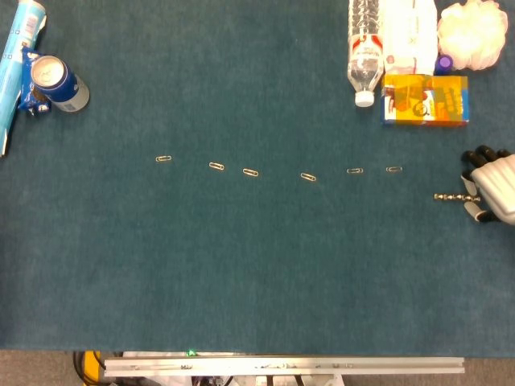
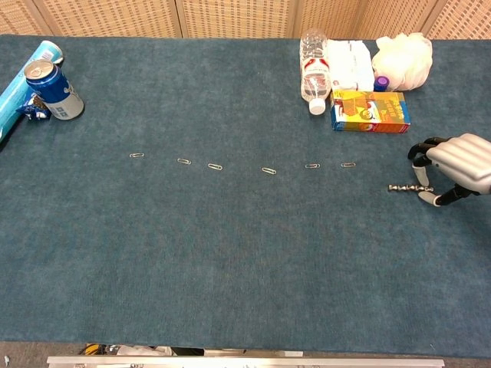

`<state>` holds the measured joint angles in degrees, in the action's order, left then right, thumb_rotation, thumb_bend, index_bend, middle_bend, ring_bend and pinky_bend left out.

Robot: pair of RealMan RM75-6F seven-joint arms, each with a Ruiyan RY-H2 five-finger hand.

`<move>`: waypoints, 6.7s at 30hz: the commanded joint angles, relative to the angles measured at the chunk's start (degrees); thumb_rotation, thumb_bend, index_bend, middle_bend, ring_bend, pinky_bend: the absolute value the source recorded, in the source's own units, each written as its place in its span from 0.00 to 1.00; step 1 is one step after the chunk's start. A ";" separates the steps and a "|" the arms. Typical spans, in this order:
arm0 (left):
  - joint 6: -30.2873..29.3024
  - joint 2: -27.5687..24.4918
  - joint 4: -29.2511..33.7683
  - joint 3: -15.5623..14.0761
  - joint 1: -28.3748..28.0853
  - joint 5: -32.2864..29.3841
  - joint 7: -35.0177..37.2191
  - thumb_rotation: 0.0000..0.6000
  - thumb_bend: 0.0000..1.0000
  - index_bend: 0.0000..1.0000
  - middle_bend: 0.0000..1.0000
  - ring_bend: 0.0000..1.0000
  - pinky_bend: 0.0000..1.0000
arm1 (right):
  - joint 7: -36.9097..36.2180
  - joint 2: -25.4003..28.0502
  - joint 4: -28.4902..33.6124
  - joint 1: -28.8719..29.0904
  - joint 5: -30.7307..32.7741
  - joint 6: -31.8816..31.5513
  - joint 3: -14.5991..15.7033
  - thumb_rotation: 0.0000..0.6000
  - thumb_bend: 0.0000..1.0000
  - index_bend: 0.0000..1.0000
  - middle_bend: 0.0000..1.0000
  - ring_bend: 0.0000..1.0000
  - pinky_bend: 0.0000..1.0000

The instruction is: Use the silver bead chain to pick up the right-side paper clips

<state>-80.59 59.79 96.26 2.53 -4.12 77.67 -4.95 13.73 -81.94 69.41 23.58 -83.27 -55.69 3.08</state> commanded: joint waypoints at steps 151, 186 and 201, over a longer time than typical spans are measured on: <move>-2.36 -3.65 1.91 0.81 2.80 -2.01 3.22 1.00 0.12 0.38 0.36 0.30 0.43 | 15.94 -1.67 16.24 23.41 12.47 10.20 -8.78 1.00 0.32 0.60 0.25 0.18 0.34; -2.30 -6.83 3.53 1.16 4.14 -4.66 4.77 1.00 0.12 0.38 0.36 0.30 0.43 | 16.93 -6.21 12.69 27.44 15.19 11.87 -7.79 1.00 0.32 0.61 0.25 0.18 0.34; -2.43 -6.55 3.33 1.18 4.15 -4.38 4.28 1.00 0.12 0.38 0.36 0.30 0.43 | 16.18 -1.06 17.31 24.15 12.12 6.63 -5.40 1.00 0.32 0.61 0.26 0.18 0.34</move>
<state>-83.01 53.21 99.57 3.72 0.04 73.26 -0.62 29.95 -83.26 86.44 47.99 -70.91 -48.82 -2.55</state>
